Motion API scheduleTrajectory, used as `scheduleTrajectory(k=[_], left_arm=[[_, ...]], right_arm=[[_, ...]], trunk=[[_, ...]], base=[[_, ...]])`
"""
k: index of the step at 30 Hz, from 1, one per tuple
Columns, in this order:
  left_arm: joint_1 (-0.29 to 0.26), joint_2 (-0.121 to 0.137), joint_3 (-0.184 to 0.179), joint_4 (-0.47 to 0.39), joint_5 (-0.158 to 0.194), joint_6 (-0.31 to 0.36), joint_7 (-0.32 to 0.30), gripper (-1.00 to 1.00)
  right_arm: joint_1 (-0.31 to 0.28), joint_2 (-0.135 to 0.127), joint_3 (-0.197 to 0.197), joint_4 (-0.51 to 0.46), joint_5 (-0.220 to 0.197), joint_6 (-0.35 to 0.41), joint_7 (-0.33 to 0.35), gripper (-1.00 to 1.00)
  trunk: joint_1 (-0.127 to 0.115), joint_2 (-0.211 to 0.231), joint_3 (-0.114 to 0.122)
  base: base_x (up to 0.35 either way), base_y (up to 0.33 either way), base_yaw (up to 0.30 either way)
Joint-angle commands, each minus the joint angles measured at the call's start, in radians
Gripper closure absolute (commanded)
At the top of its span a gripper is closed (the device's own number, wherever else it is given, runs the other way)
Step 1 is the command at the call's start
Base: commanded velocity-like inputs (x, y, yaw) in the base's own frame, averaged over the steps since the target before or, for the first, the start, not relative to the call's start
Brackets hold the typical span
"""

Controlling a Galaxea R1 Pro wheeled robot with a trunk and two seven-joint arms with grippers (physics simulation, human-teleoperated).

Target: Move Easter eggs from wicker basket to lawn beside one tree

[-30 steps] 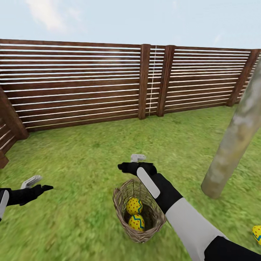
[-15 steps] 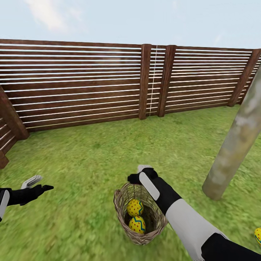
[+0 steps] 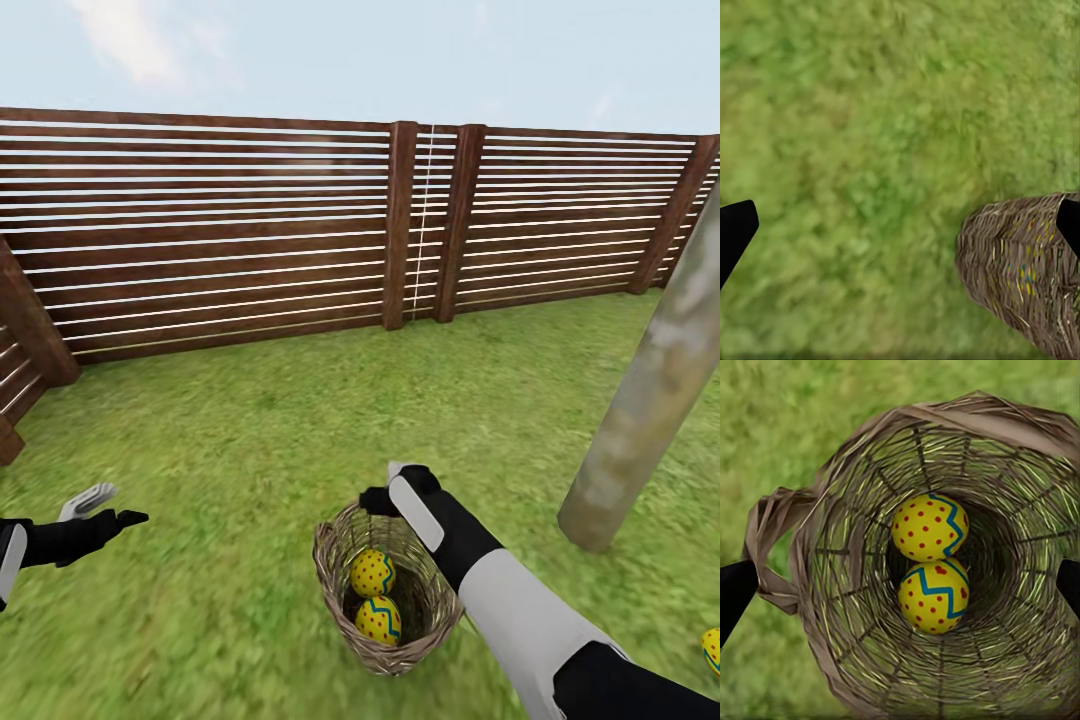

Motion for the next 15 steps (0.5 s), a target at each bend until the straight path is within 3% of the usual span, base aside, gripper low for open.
scheduleTrajectory(k=[1, 9, 15], left_arm=[[-0.001, 0.0, 0.002, -0.001, -0.002, 0.007, -0.004, -1.0], [-0.001, 0.0, 0.002, -0.006, -0.002, 0.007, -0.004, -1.0], [0.0, -0.004, 0.0, -0.027, -0.002, 0.012, -0.004, -1.0]], right_arm=[[-0.001, 0.0, 0.002, 0.001, -0.009, 0.009, -0.008, -1.0], [-0.008, 0.0, -0.004, 0.017, -0.009, 0.077, -0.005, -1.0], [-0.009, 0.0, -0.038, 0.028, -0.01, 0.111, -0.007, -1.0]], trunk=[[0.0, 0.0, -0.001], [0.0, 0.0, -0.001], [0.0, 0.0, -0.001]], base=[[0.0, 0.0, 0.0], [0.0, 0.0, 0.0], [0.0, 0.0, 0.0]])
